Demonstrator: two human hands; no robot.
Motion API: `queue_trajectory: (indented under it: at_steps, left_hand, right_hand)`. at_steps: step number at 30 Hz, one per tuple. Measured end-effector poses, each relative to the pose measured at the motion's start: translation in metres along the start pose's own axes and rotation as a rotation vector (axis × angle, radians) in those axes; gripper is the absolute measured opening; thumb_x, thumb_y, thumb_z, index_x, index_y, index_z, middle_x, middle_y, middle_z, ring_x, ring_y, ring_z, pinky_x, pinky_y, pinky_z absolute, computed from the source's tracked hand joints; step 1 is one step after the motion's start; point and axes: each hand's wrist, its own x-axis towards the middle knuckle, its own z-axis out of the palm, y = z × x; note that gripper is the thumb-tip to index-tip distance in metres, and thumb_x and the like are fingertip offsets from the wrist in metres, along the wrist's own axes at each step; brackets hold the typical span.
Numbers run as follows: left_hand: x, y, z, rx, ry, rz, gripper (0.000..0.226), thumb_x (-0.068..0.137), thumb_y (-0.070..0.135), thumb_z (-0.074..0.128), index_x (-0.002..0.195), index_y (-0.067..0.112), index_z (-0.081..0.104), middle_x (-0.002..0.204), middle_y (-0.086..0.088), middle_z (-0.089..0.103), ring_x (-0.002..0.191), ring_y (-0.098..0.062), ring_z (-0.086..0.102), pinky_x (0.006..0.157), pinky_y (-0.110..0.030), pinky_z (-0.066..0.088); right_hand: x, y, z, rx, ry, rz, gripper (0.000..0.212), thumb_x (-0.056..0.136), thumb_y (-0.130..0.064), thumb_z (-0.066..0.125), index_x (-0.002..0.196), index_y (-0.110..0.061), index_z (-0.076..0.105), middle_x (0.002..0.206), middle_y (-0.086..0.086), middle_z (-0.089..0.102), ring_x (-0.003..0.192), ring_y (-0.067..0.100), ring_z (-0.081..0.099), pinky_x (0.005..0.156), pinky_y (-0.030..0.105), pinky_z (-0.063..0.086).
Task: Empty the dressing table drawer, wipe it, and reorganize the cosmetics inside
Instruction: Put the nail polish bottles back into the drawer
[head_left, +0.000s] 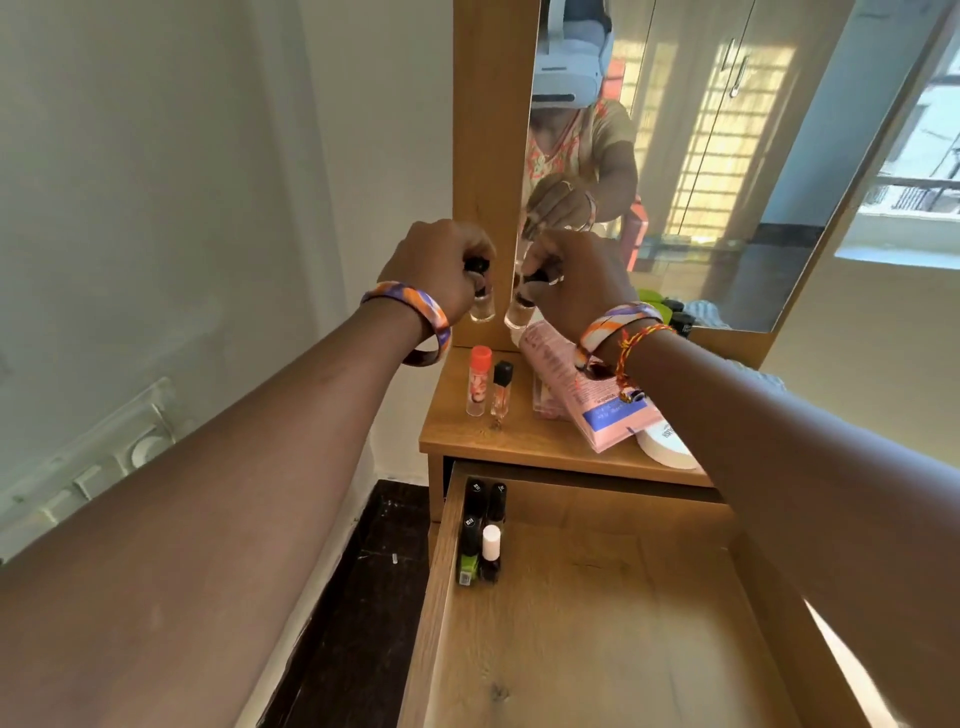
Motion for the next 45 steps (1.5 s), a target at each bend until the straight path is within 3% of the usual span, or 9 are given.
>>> queue_trajectory:
  at_steps: [4,12,16,20,23,27,32,38,45]
  left_hand:
    - [-0.008,0.019,-0.018,-0.061,-0.009,0.021,0.026,0.086,0.009,0.062,0.112,0.011,0.064,0.111,-0.010,0.067,0.095,-0.021,0.062,0.078,-0.023,0.045]
    - [-0.067,0.039,-0.026,-0.123,-0.119,0.023,0.022,0.081,0.028,0.069,0.092,0.009,0.071,0.085,-0.004,0.068,0.073,-0.011,0.057,0.058,-0.010,0.038]
    - [-0.114,0.032,-0.014,-0.158,-0.167,-0.037,0.023,0.074,0.030,0.075,0.085,0.011,0.071,0.073,0.002,0.063,0.061,-0.003,0.052,0.055,-0.011,0.040]
    - [-0.153,0.023,0.006,-0.201,-0.225,-0.153,0.020,0.072,0.030,0.078,0.081,0.014,0.071,0.067,0.007,0.061,0.061,-0.005,0.054,0.057,-0.016,0.044]
    - [-0.176,0.017,0.022,-0.191,-0.276,-0.211,0.020,0.072,0.029,0.077,0.084,0.014,0.072,0.074,0.003,0.065,0.068,-0.010,0.058,0.061,-0.017,0.047]
    - [-0.199,0.008,0.040,-0.195,-0.313,-0.290,0.021,0.075,0.023,0.076,0.093,0.014,0.073,0.090,-0.001,0.070,0.081,-0.013,0.061,0.067,-0.017,0.046]
    - [-0.216,0.006,0.054,-0.168,-0.311,-0.345,0.028,0.079,0.014,0.072,0.106,0.014,0.071,0.105,-0.005,0.069,0.087,-0.019,0.061,0.079,-0.026,0.049]
    - [-0.223,0.001,0.058,-0.140,-0.279,-0.328,0.032,0.080,0.010,0.070,0.111,0.015,0.068,0.090,-0.004,0.063,0.071,-0.012,0.049,0.070,-0.022,0.045]
    - [-0.230,0.004,0.056,-0.010,-0.368,-0.295,0.034,0.083,0.014,0.066,0.117,0.019,0.063,0.115,-0.003,0.062,0.099,-0.022,0.060,0.083,-0.028,0.049]
  right_hand:
    - [-0.012,-0.011,-0.019,0.026,0.071,-0.003,0.009,0.072,-0.007,0.065,0.080,-0.003,0.066,0.075,0.004,0.061,0.071,0.018,0.054,0.066,0.028,0.045]
    - [-0.081,-0.025,-0.034,0.089,0.057,0.089,0.010,0.074,-0.019,0.072,0.080,-0.011,0.073,0.072,0.004,0.066,0.068,0.014,0.057,0.065,0.026,0.047]
    - [-0.129,-0.015,-0.019,0.096,-0.007,0.139,0.012,0.075,-0.023,0.074,0.077,-0.011,0.075,0.066,0.001,0.064,0.062,0.012,0.054,0.053,0.019,0.042]
    - [-0.170,-0.003,0.007,0.186,-0.085,0.283,0.019,0.073,-0.025,0.077,0.083,-0.009,0.073,0.073,0.003,0.068,0.064,0.010,0.057,0.064,0.030,0.054]
    - [-0.194,0.001,0.024,0.237,-0.156,0.344,0.019,0.075,-0.024,0.076,0.090,-0.014,0.074,0.077,-0.003,0.067,0.070,0.009,0.061,0.067,0.023,0.054]
    - [-0.216,0.002,0.042,0.249,-0.217,0.367,0.011,0.075,-0.016,0.074,0.085,-0.013,0.074,0.073,-0.006,0.062,0.069,0.011,0.058,0.056,0.008,0.042]
    - [-0.226,0.005,0.053,0.222,-0.350,0.328,0.019,0.078,-0.012,0.072,0.096,-0.011,0.071,0.095,0.002,0.068,0.082,0.011,0.059,0.060,0.003,0.038]
    - [-0.228,0.006,0.058,0.160,-0.439,0.315,0.025,0.081,-0.008,0.068,0.106,-0.011,0.068,0.108,0.006,0.067,0.097,0.016,0.062,0.072,0.011,0.043]
    - [-0.232,0.003,0.062,0.143,-0.493,0.327,0.033,0.084,-0.007,0.066,0.116,-0.013,0.062,0.116,0.007,0.063,0.103,0.018,0.061,0.077,0.013,0.043]
